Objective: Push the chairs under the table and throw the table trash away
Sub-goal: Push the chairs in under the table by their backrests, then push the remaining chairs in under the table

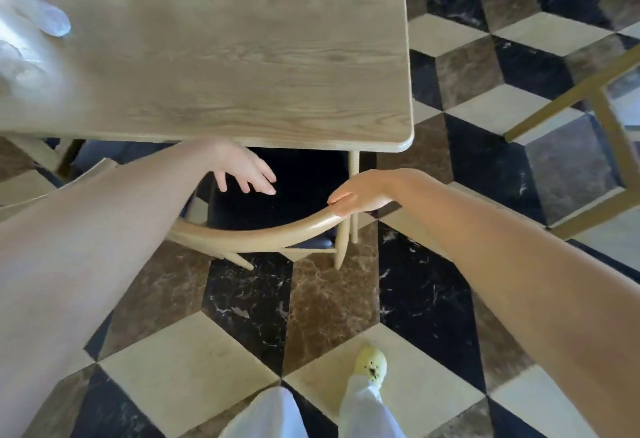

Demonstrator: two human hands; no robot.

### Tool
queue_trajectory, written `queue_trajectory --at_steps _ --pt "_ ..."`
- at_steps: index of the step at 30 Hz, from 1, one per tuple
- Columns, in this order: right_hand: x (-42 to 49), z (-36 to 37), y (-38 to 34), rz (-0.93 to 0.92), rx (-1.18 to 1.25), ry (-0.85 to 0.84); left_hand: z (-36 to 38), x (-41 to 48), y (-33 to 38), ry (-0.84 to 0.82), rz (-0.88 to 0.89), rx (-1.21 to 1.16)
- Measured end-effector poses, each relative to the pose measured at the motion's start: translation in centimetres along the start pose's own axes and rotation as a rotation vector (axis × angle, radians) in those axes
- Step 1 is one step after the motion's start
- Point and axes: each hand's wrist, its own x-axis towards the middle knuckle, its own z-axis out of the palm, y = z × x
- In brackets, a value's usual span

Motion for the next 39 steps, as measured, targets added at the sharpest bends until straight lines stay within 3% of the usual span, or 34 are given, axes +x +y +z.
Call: queue_trajectory --at_steps 7,23,33,39 --pt "-5.6 -7.6 5.7 0.086 -0.022 -0.050 -3.6 0.3 7.9 -0.026 -0.041 0.046" --pt "-7.5 -28.3 25.9 0.280 -0.035 0.029 -23.9 8.5 22.3 0.127 0.022 0.044" --pt "-2.4 -39.2 40.5 0.216 -0.107 0.055 -36.3 16.7 31.8 0.140 0.072 0.024" --pt "0.1 -46.9 48.8 0.140 -0.181 0.040 -42.3 22.1 36.9 0.262 0.004 -0.127"
